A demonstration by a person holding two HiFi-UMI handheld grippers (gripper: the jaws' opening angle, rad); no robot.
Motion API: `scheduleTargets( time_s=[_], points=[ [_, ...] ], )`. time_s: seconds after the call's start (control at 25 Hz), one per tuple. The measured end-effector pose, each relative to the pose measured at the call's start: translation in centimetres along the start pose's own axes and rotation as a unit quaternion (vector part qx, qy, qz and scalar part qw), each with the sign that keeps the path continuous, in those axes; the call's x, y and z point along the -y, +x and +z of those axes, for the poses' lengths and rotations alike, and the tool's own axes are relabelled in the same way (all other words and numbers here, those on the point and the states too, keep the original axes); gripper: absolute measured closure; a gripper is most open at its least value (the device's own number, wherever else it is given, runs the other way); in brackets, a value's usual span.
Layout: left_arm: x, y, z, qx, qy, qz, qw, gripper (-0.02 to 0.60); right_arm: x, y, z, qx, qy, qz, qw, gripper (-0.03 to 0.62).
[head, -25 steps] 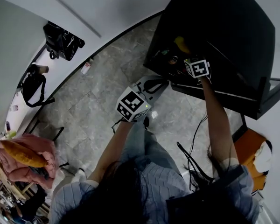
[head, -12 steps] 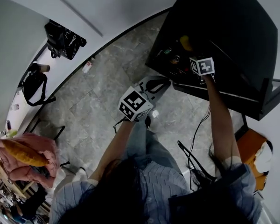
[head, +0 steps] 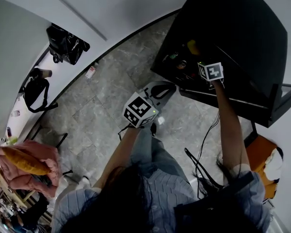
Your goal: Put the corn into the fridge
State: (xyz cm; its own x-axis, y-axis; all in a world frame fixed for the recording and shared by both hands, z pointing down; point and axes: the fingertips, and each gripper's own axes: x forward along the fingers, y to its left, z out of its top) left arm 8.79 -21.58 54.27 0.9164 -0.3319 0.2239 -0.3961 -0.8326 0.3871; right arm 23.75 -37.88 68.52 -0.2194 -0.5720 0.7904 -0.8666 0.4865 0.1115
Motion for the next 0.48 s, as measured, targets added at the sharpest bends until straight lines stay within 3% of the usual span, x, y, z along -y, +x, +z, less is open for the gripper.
scheduleTargets(
  time_s=[0.28, 0.48],
  points=[
    [-0.3, -0.2, 0.0, -0.004, -0.004, 0.003, 1.0000, 0.574, 0.6, -0.2, 0.7, 0.004, -0.042, -0.040, 0.998, 0.344],
    [-0.3, -0.3, 0.0, -0.006, -0.006, 0.003, 1.0000, 0.574, 0.9, -0.8, 1.3, 0.027, 0.034, -0.026, 0.999, 0.344]
  ],
)
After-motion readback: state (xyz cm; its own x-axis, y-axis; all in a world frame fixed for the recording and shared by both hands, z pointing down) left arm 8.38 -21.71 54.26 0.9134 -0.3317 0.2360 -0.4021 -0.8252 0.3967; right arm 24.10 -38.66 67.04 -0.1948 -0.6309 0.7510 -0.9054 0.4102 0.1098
